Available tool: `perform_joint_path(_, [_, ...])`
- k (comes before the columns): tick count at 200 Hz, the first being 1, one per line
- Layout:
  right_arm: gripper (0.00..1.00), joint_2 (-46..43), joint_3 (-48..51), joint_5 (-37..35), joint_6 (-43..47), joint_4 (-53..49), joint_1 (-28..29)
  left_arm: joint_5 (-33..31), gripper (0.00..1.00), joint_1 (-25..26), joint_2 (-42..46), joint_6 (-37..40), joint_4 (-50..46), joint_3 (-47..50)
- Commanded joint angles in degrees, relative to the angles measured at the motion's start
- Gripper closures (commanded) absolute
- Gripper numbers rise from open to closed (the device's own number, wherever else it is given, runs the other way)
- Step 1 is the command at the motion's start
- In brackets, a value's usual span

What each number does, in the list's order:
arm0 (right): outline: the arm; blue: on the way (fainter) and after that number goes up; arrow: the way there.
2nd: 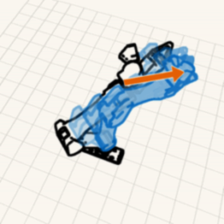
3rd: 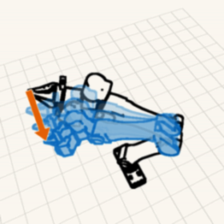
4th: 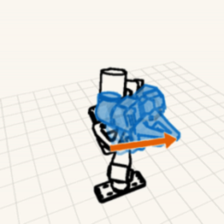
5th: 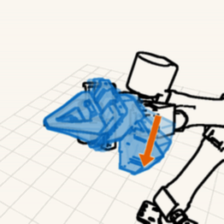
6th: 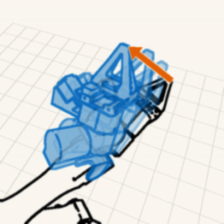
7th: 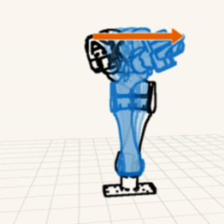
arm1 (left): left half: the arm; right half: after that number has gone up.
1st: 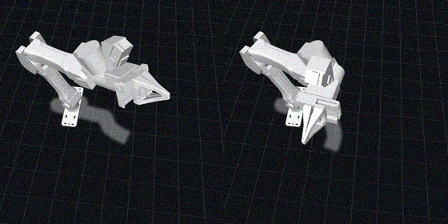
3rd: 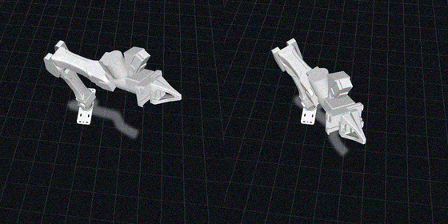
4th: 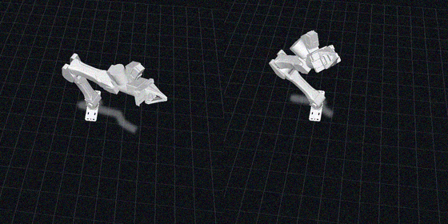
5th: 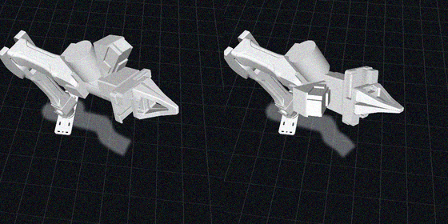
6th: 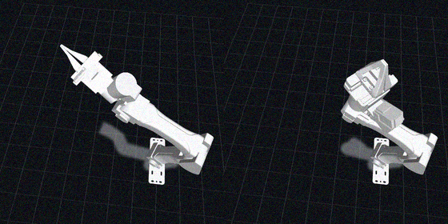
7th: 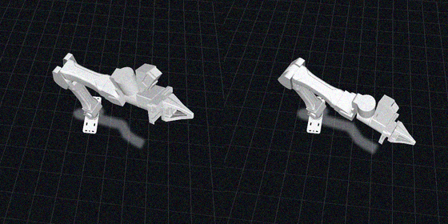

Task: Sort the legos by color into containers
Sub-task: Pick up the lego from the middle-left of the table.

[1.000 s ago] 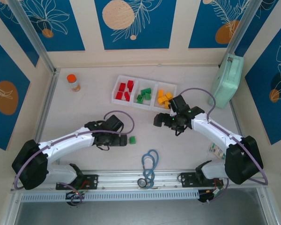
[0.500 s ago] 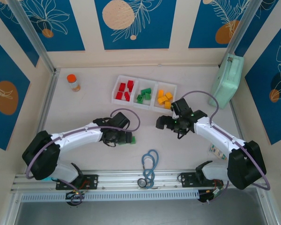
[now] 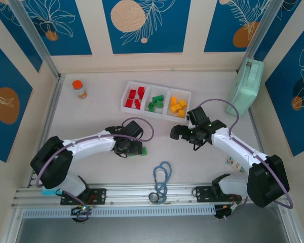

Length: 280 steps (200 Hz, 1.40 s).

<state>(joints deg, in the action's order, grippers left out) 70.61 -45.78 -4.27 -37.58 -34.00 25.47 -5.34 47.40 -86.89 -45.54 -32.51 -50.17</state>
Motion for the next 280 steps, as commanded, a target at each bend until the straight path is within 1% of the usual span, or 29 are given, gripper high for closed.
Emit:
perform_joint_path(1, [0.01,-0.2,0.1,1.4,-0.1,0.0,-0.2,1.2,0.28,0.4,-1.3,0.4,1.1,0.9])
perform_joint_path(71, [0.01,-1.6,0.0,0.0,0.5,-1.7,-0.2,1.2,0.33,0.4,-5.7,1.0,2.3,0.9])
perform_joint_path(103, [0.01,-1.5,-0.2,-0.2,0.6,-1.7,-0.3,1.5,0.41,0.4,-6.4,1.4,2.7,0.6])
perform_joint_path(120, [0.01,-1.3,-0.4,-0.1,0.6,-1.6,-0.4,1.5,0.51,0.4,-6.5,1.7,2.6,0.2])
perform_joint_path(149, [0.01,-0.8,-0.7,-0.1,0.7,-1.4,-0.5,1.0,0.6,0.4,-6.0,2.2,2.6,-0.5])
perform_joint_path(192, [0.01,-1.0,-0.9,-0.4,0.9,-1.6,-0.6,-2.1,0.67,0.5,-3.4,4.8,2.2,-2.6])
perform_joint_path(217, [0.01,-1.7,-0.8,-0.8,1.0,-2.0,-0.8,-5.1,0.7,0.3,-2.0,7.3,1.2,-5.8])
perform_joint_path(235, [0.01,-2.5,-0.8,-1.2,1.0,-2.4,-1.0,-7.0,0.7,0.0,-2.6,9.2,0.2,-9.8])
perform_joint_path(260, [0.01,-4.0,-0.8,-1.5,1.0,-2.8,-1.3,-9.2,0.7,-1.3,-6.3,13.3,-0.8,-18.2])
perform_joint_path(280, [0.01,-5.6,-0.8,-2.1,1.0,-3.7,-1.5,-9.0,0.7,-3.3,-10.7,16.6,-0.1,-25.7])
